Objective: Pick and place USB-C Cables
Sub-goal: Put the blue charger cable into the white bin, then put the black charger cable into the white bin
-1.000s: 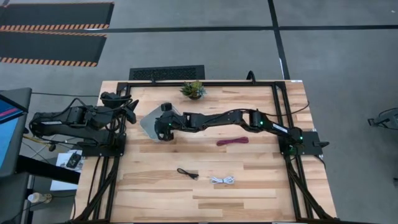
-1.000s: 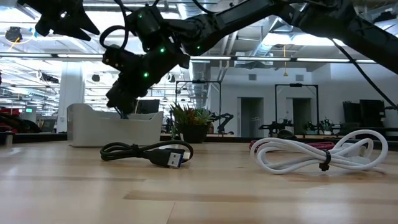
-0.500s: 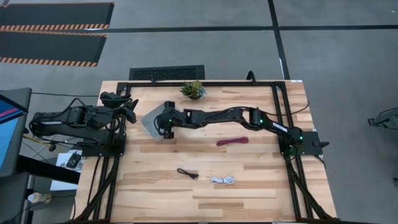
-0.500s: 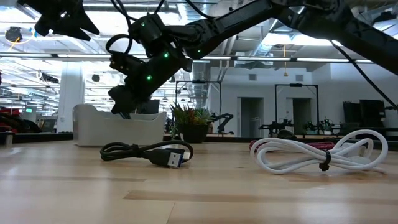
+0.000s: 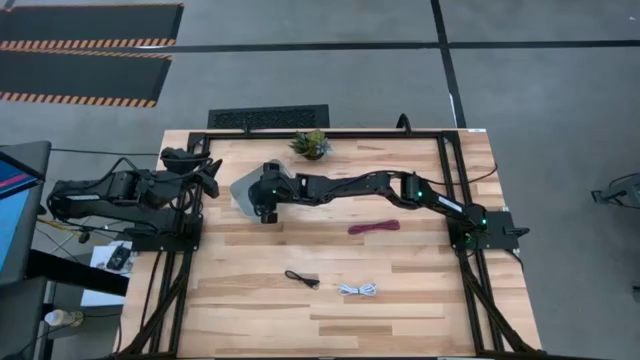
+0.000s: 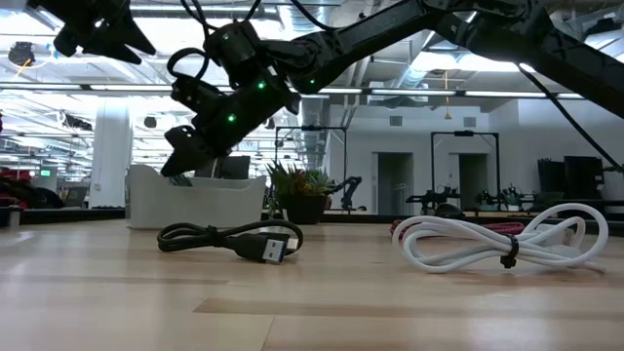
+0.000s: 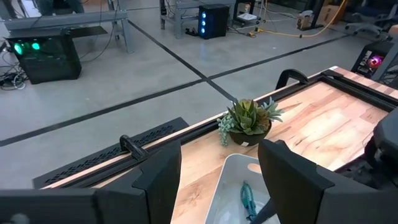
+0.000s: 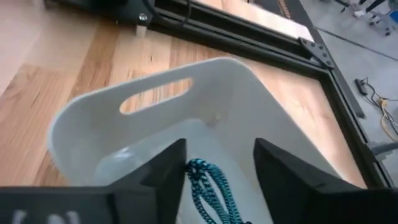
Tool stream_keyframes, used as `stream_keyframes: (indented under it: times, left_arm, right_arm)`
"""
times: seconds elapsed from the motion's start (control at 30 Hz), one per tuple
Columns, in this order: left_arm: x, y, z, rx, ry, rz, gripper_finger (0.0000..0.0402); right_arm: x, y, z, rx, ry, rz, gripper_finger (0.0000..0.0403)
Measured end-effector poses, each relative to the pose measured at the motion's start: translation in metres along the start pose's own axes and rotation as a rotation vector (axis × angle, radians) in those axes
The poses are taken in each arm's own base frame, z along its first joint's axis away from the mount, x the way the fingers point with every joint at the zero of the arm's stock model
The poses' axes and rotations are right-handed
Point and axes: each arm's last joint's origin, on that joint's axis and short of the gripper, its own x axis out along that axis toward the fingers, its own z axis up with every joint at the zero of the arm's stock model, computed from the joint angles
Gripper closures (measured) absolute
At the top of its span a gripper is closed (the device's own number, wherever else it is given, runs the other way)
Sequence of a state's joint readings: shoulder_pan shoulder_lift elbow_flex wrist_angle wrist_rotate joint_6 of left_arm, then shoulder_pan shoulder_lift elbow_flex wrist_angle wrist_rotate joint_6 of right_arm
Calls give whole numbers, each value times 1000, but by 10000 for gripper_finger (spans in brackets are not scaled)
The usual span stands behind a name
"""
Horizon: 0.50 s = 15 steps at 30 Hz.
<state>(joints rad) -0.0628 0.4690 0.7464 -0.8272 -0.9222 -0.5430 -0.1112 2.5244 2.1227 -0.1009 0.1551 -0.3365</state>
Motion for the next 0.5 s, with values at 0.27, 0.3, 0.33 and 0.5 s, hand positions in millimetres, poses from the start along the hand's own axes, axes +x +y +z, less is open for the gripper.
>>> stream_keyframes:
  times: [0.27, 0.3, 0.33, 0.5]
  left_arm:
    - [0, 2, -3, 6, 20, 13, 198]
    - [0, 2, -3, 7, 23, 15, 198]
    - [0, 2, -4, 8, 25, 17, 198]
    - [0, 2, -4, 8, 26, 18, 198]
  right_arm:
    - [-14, -11, 18, 5, -52, -22, 148]
    - [-19, -14, 23, 9, -62, -26, 148]
    - [-25, -17, 28, 13, -60, -25, 148]
    - [-83, -36, 65, 5, -24, 60, 148]
